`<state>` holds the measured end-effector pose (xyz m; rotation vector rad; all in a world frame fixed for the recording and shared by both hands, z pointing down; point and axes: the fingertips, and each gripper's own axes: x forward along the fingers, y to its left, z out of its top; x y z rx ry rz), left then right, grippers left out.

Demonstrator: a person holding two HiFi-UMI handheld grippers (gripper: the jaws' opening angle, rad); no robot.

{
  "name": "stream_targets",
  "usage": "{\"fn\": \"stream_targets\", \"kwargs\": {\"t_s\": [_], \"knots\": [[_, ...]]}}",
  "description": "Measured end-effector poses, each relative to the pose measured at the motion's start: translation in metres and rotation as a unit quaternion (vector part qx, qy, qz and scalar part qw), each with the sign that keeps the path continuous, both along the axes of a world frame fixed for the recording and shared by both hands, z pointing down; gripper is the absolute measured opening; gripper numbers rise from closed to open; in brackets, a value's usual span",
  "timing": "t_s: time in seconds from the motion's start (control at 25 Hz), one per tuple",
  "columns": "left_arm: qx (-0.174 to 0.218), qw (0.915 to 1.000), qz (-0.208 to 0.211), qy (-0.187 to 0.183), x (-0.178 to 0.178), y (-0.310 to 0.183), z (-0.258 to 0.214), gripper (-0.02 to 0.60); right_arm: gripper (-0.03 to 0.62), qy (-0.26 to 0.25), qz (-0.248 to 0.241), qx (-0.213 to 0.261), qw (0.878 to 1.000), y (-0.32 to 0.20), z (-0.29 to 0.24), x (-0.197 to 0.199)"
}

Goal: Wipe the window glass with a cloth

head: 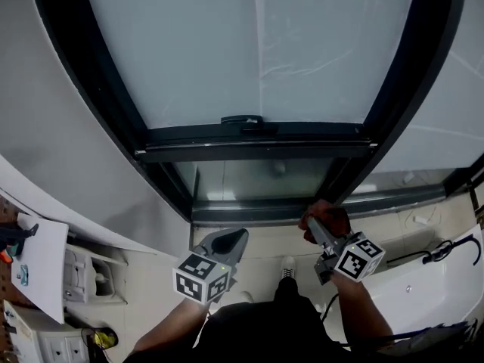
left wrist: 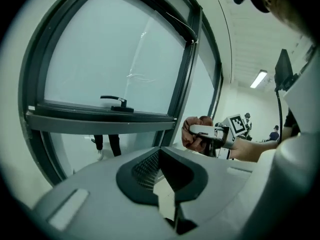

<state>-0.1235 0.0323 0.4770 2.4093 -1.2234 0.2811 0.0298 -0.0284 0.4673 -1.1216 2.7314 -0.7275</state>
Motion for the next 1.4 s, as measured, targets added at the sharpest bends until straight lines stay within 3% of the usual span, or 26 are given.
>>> {"fn": "stream_targets", "kwargs": {"t_s": [0.2,0.4,0.56,0.92,1.4], "knots": [[-0.010,0.9997,0.021,0.004,-0.004,0.028,0.018,0.017,0.144,0.044,-0.024,-0.022,0.999,0.077,0.029,-0.030],[-0.012,0.9997,0.021,0.006,-0.004,0.046,0.022,0.017,0.141,0.047,-0.029,-0.038,0.998,0.110,0.034,-0.039],[-0.008,0.9999,0.013,-0.001,-0.001,0.066,0.018,0.017,0.141,0.060,-0.042,-0.025,0.997,0.120,0.027,-0.033],[-0.002,0.9985,-0.053,-0.016,-0.002,0.088,0.007,0.017,0.138,0.083,-0.074,0.015,0.994,0.132,0.000,-0.015],[0.001,0.9969,-0.077,-0.014,0.009,0.106,0.007,0.017,0.137,0.050,-0.102,0.009,0.993,0.148,0.001,-0.015]]}}
